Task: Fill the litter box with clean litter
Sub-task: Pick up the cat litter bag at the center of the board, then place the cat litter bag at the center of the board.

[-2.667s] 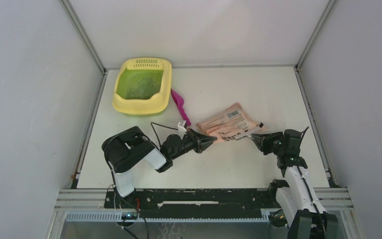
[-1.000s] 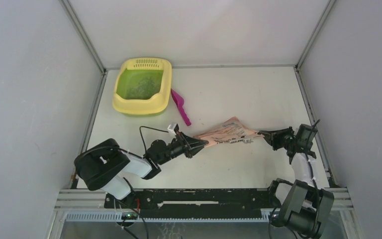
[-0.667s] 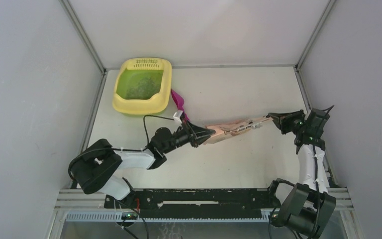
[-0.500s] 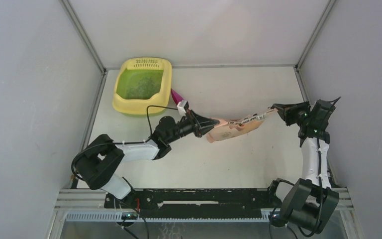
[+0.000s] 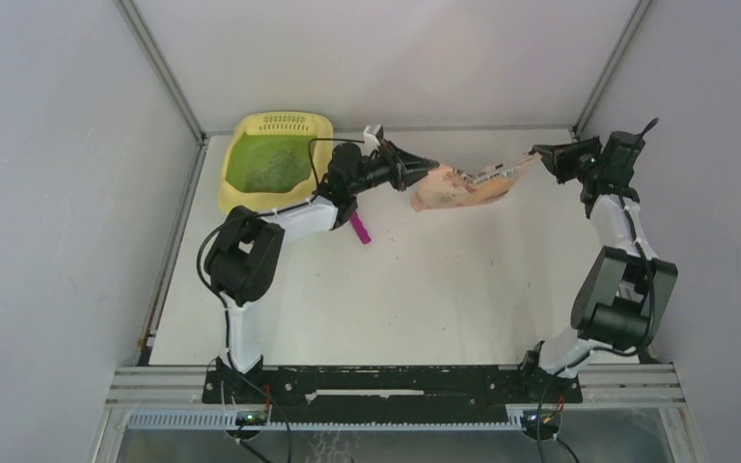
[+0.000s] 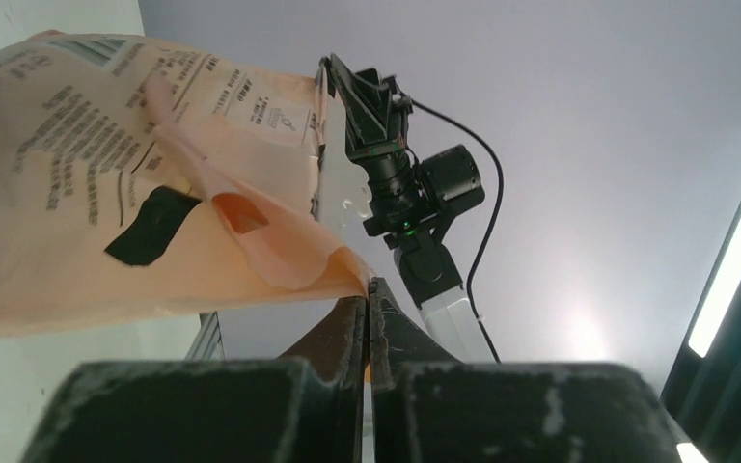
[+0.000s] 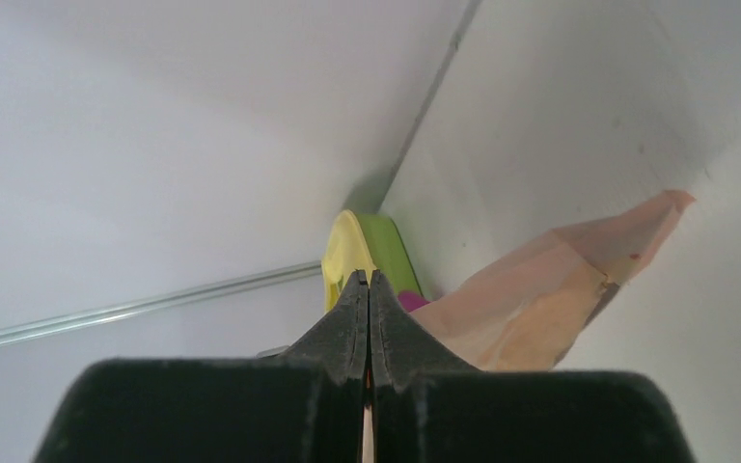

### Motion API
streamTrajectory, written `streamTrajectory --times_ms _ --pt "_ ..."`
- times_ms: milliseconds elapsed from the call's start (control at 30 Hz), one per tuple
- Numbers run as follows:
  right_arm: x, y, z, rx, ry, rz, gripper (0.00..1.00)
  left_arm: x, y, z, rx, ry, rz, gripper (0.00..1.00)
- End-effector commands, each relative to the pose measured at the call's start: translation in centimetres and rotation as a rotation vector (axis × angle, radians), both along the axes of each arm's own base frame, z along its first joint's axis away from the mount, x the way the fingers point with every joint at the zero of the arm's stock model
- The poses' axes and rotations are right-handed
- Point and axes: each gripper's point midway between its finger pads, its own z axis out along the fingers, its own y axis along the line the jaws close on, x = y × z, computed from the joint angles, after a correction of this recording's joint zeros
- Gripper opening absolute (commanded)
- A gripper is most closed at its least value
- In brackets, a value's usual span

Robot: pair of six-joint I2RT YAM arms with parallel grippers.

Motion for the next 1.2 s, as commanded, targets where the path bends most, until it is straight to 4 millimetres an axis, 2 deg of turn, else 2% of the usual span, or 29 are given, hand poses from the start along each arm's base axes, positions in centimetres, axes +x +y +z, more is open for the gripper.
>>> streamTrajectory --times_ms 0,67,133,267,400,467,533,600,633,667,700,767,800,833,867,1000,1067,1133,1167 --pt "3.7 -0.4 7.4 -0.048 -0.243 0.035 0.0 3.0 0.7 5.8 -0.071 -0.158 -0.008 0.03" --pt "5.0 -0.7 8.2 -0.065 -0.268 0.047 0.0 4.0 0.9 4.7 -0.045 -0.152 0.006 0.03" --pt "5.6 -1.0 7.2 -0.076 -0.258 0.056 0.0 4.5 0.9 2.1 -0.001 -0.127 0.013 0.03" --pt "4.8 -1.2 2.9 -0.11 -0.175 0.068 0.0 4.1 0.6 -4.7 0.057 -0.025 0.014 0.03" --pt "1.4 -1.3 -3.3 -0.138 -0.041 0.072 0.0 0.9 0.6 -11.2 0.137 0.066 -0.015 0.04" --pt "-0.9 -1.1 -6.3 -0.147 0.038 0.081 0.02 -0.9 0.4 -13.3 0.174 0.098 -0.037 0.04" --pt "-3.4 -0.7 -8.3 -0.163 0.111 0.096 0.13 -2.7 0.4 -15.0 0.207 0.122 -0.061 0.11" --pt "-5.5 -0.7 -9.1 -0.193 0.159 0.101 0.27 -4.2 0.9 -16.3 0.24 0.144 -0.068 0.23" --pt "-6.4 -0.8 -9.2 -0.209 0.172 0.099 0.31 -4.7 1.3 -16.4 0.248 0.144 -0.066 0.3" --pt "-7.3 -0.9 -8.9 -0.225 0.176 0.098 0.35 -5.1 1.7 -16.5 0.255 0.143 -0.06 0.58" --pt "-8.0 -1.3 -8.4 -0.248 0.175 0.091 0.39 -5.5 2.1 -15.9 0.254 0.131 -0.056 0.75" --pt "-9.3 -1.5 -7.2 -0.297 0.17 0.08 0.43 -6.1 2.5 -14.0 0.241 0.089 -0.046 0.79" --pt "-9.9 -1.6 -6.0 -0.347 0.154 0.073 0.45 -6.4 2.6 -12.0 0.225 0.05 -0.04 0.82" --pt "-10.4 -1.5 -5.2 -0.392 0.156 0.07 0.47 -6.6 2.7 -11.0 0.218 0.021 -0.037 0.87" --pt "-10.9 -1.2 -4.6 -0.432 0.155 0.071 0.48 -7.0 2.7 -8.8 0.206 -0.025 -0.033 0.92" --pt "-12.5 0.6 -3.3 -0.509 0.138 0.101 0.49 -8.6 3.3 -3.5 0.245 -0.164 -0.02 0.99" --pt "-12.9 2.5 -2.1 -0.562 0.084 0.145 0.5 -9.7 4.1 -1.7 0.289 -0.215 -0.003 1.0" --pt "-13.2 6.2 -0.7 -0.62 -0.007 0.244 0.59 -10.6 5.9 -0.6 0.354 -0.257 0.043 1.0" --pt "-13.3 7.9 0.0 -0.645 -0.046 0.291 0.6 -11.0 7.0 -0.7 0.4 -0.262 0.069 1.0"
